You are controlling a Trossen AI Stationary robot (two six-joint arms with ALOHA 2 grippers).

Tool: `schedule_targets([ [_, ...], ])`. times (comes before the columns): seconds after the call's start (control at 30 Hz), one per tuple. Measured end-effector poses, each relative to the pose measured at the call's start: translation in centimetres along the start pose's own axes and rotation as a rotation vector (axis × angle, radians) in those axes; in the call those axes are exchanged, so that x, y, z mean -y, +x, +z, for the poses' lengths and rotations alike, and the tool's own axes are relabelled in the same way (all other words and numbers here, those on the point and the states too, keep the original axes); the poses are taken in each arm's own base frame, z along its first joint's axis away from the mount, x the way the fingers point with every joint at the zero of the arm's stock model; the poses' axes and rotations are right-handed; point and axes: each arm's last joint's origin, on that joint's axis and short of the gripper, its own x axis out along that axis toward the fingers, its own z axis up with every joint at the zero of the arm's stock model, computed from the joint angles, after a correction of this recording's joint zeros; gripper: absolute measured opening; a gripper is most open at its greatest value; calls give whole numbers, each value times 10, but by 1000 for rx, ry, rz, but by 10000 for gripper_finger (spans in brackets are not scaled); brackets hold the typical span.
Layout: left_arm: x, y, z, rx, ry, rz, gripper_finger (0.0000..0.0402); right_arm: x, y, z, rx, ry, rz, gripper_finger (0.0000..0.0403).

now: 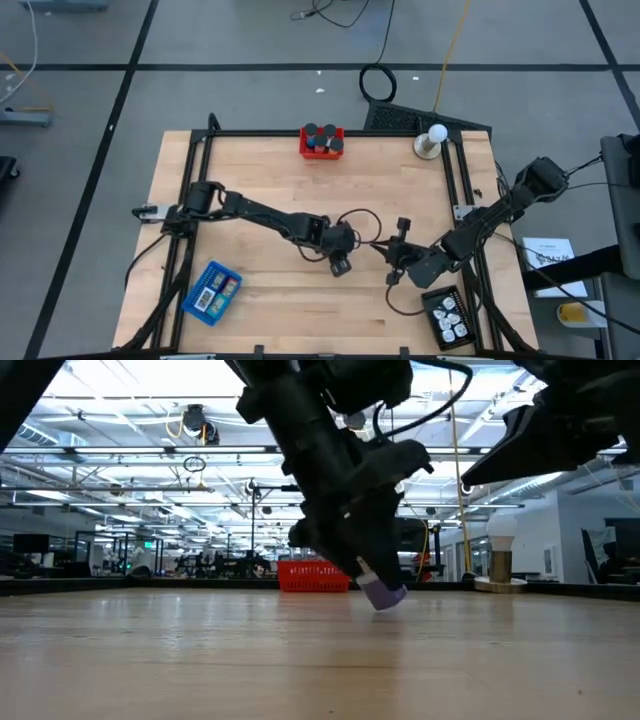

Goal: Pick & Place Office items
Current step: Put the dark blue charger adapter into the black bin

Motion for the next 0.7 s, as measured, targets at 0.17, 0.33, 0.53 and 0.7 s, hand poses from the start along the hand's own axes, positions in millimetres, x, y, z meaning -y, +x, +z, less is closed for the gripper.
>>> schedule_targets([
  [0.17, 1, -2, 2, 9, 0, -6, 149, 0, 0, 1, 10, -1, 5, 2],
  [0.33, 1, -2, 0, -8, -9, -14, 191, 0, 0, 2, 12, -4, 6, 3],
  [0.53, 1, -2, 1, -1, -7, -11, 185, -1, 0, 2, 12, -3, 6, 1],
  [0.7, 2, -2, 0, 1, -3, -7, 199, -1, 0, 2, 12, -3, 6, 1],
])
